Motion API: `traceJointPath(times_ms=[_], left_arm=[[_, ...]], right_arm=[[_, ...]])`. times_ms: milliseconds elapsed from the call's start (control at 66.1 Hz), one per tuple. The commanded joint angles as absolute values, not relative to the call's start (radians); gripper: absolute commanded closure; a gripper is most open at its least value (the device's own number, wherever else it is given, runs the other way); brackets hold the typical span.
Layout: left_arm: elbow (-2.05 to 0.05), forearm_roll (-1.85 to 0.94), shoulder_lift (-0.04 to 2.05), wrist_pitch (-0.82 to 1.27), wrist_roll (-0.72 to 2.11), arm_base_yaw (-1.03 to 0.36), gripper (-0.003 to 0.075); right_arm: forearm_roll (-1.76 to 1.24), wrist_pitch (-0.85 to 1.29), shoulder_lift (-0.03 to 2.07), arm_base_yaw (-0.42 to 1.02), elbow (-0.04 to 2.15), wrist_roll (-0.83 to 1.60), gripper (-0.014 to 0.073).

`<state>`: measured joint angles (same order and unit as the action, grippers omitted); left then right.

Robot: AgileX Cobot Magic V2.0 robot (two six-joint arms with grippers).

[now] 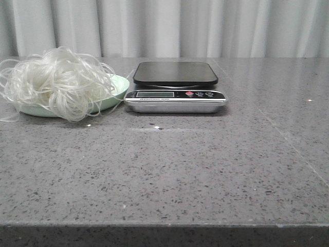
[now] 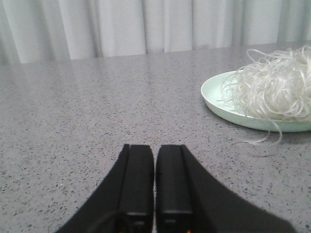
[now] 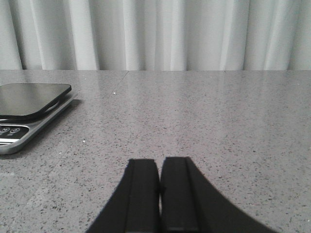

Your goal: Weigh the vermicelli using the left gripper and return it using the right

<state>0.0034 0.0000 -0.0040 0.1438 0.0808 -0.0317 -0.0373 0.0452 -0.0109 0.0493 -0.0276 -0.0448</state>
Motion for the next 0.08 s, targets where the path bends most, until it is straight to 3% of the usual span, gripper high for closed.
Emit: traceJointPath(times_ms=[0,61], left_arm=[[0.011,0.000,-0.023,0.070,0.074,-0.029,0.0577],[0.011,0.000,-0.023,0.070,0.074,-0.029,0.0577]], right_arm=[[-0.036,-0.040,-0.026,0.043,-0.020,-0.037,0.0414],[-0.036,-0.040,-0.026,0.043,-0.020,-0.037,0.0414]])
